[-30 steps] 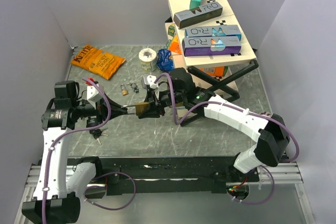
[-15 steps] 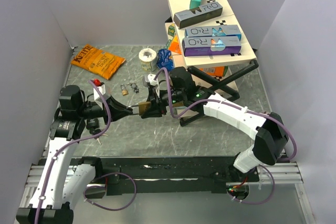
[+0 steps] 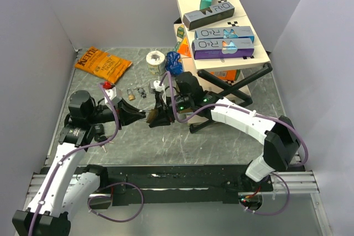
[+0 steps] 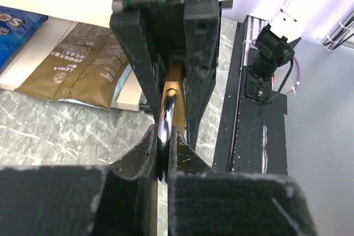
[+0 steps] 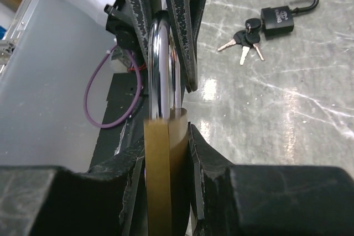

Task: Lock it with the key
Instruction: Lock the lock.

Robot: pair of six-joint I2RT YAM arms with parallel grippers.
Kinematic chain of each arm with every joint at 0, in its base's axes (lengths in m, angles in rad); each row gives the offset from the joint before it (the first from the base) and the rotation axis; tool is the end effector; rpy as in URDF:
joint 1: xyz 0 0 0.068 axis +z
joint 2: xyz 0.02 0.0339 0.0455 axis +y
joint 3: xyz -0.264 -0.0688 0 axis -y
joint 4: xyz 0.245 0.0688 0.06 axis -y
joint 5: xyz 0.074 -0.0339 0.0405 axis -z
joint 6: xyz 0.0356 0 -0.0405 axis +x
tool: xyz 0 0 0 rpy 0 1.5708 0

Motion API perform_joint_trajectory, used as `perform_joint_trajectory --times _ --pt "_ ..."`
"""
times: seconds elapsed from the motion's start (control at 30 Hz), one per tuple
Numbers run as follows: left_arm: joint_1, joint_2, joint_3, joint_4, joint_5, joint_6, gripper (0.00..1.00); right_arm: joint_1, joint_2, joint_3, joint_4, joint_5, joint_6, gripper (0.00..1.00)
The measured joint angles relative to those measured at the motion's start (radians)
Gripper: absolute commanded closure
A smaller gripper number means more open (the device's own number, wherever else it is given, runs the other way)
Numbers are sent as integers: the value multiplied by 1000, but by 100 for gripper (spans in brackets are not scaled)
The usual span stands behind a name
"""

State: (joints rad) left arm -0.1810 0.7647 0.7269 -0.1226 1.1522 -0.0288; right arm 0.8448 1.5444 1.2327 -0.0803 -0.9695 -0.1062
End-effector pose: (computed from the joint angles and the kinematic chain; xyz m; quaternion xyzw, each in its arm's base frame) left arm 0.1554 -0.0615 0.3328 0.4006 0.6099 -0.4695 0.4971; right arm 0.2115 0.2824 0.3234 -0.5670 0.5353 0.5388 0.3188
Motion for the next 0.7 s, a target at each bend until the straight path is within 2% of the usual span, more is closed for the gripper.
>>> perform_joint_trajectory --times 0.1,0.2,0.23,0.27,0.3,0.33,0.43,0.53,0.7 --pt "-16 5 14 -19 -10 25 99 4 3 -1 -11 1 -16 100" --pt "-14 4 47 -109 -8 92 99 10 -4 -13 -9 3 -46 98" --pt "-7 4 52 -130 -5 105 99 11 -8 -19 -9 9 -53 91" --pt "7 4 61 -166 13 132 99 18 -16 -30 -8 22 -70 77" --pt "23 5 68 -198 31 156 99 27 -26 -43 -7 39 -84 70" --pt "38 6 76 -233 52 185 99 33 -30 -47 -7 46 -92 50" --pt "84 31 122 -379 105 308 99 52 -59 -67 -10 68 -131 28" --pt "143 80 184 -563 128 468 99 48 -117 -76 -36 86 -177 22" --pt "202 147 229 -794 137 695 99 16 -207 -76 -114 103 -251 26"
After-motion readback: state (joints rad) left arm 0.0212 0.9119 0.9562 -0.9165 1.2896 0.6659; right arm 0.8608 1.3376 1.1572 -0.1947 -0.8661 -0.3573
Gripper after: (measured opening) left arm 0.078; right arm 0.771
